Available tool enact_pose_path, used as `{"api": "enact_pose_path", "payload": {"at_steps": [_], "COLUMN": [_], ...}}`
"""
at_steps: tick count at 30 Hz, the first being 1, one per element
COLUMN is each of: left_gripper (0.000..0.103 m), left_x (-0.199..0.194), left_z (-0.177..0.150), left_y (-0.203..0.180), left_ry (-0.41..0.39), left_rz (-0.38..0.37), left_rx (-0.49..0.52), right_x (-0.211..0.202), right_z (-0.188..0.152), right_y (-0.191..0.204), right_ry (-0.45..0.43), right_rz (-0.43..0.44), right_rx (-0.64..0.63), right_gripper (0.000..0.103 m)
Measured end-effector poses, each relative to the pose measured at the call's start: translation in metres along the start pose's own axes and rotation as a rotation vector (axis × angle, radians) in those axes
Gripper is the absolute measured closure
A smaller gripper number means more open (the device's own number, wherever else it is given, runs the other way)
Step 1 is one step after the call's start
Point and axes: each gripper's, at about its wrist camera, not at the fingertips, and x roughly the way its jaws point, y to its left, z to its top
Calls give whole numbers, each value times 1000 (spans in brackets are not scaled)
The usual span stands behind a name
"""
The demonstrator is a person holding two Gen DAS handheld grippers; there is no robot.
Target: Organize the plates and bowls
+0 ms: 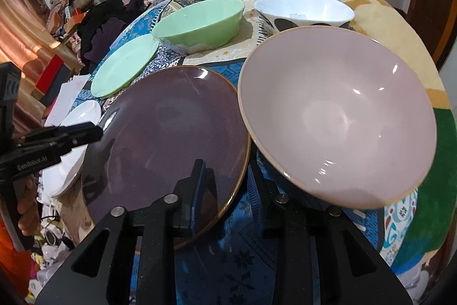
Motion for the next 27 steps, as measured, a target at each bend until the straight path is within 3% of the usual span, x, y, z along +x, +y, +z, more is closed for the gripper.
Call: {"api": "enact_pose_path", "payload": {"at_steps": [4, 9, 15, 21, 23, 27], "left_gripper": [72, 63, 46, 41, 31, 31], "left_x": [-18, -42, -77, -105, -112, -122], "left_z": [0, -4, -13, -24, -28, -39], "left_y": [-2, -2, 5, 22, 33, 56], "left_ry": [-44, -105, -191, -244, -254, -271], "left_rz": [13, 32, 71, 104, 112, 150], "left_rx": [3, -2, -17, -58, -88, -135], "right_x": [-11, -28, -44, -45, -43, -33], "right_z": [-2, 2, 15, 28, 32, 40], "right_y": [3, 11, 34, 64, 76, 98], "right_ry": [-19, -61, -132, -165, -168, -161], "right_rz": [-3, 2, 18, 53, 66, 88], "right_rx": [-8, -22, -75, -148, -177, -240], "right_gripper": [74, 71, 59, 54, 54, 51]}}
